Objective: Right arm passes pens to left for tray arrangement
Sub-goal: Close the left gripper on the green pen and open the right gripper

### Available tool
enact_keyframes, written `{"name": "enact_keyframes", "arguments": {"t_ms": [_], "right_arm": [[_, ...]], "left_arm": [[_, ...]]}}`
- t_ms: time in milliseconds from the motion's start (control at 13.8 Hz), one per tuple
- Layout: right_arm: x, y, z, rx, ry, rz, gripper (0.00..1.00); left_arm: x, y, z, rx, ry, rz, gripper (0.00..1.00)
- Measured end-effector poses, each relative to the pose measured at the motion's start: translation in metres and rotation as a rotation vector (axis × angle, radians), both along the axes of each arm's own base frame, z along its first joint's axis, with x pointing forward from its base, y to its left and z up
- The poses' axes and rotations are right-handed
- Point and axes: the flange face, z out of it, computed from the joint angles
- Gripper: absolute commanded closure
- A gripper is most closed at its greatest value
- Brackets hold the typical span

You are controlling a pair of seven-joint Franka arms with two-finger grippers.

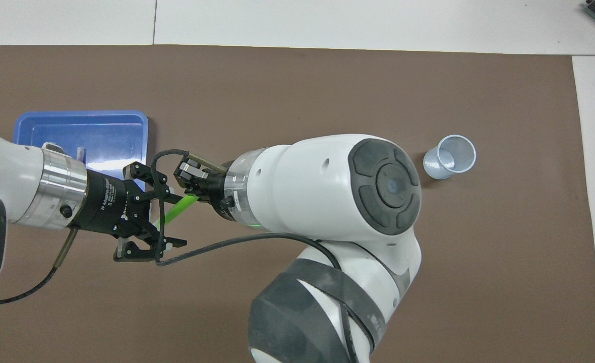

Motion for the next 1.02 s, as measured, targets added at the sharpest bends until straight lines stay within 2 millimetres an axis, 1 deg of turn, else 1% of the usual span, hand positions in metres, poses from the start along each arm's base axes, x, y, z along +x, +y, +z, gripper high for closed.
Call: {"name": "enact_keyframes", "arguments": {"t_ms": [218, 290, 363, 435, 508, 725, 1015], "right_arm": [[0.0000, 0.0000, 0.0000, 0.000, 0.000, 0.000, 1.00], [0.0000, 0.0000, 0.0000, 0.000, 0.000, 0.000, 1.00], [0.0000, 0.0000, 0.0000, 0.000, 0.000, 0.000, 1.00], [0.0001, -0.0001, 0.0000, 0.000, 0.000, 0.000, 1.00], [0.0001, -0.0001, 0.0000, 0.000, 0.000, 0.000, 1.00], [-0.0006, 0.0004, 0.0001, 0.001, 0.004, 0.001, 1.00], [-0.0020, 0.0012, 0.0024, 0.008, 0.004, 0.000, 1.00]], "left_arm": [[0.0016, 0.0035, 0.0041, -0.003, -0.009, 0.006, 0.27], [0.0015, 0.0034, 0.0050, -0.003, -0.011, 0.006, 0.32], [0.0015, 0.0033, 0.0052, -0.003, -0.011, 0.006, 0.57], [0.0014, 0.0030, 0.0051, -0.003, -0.011, 0.006, 0.91], [0.0013, 0.0028, 0.0051, -0.003, -0.014, 0.001, 1.00], [0.0025, 0.0044, 0.0050, -0.012, -0.055, -0.046, 1.00], [0.0045, 0.0066, 0.0045, -0.019, -0.076, -0.062, 1.00]]}}
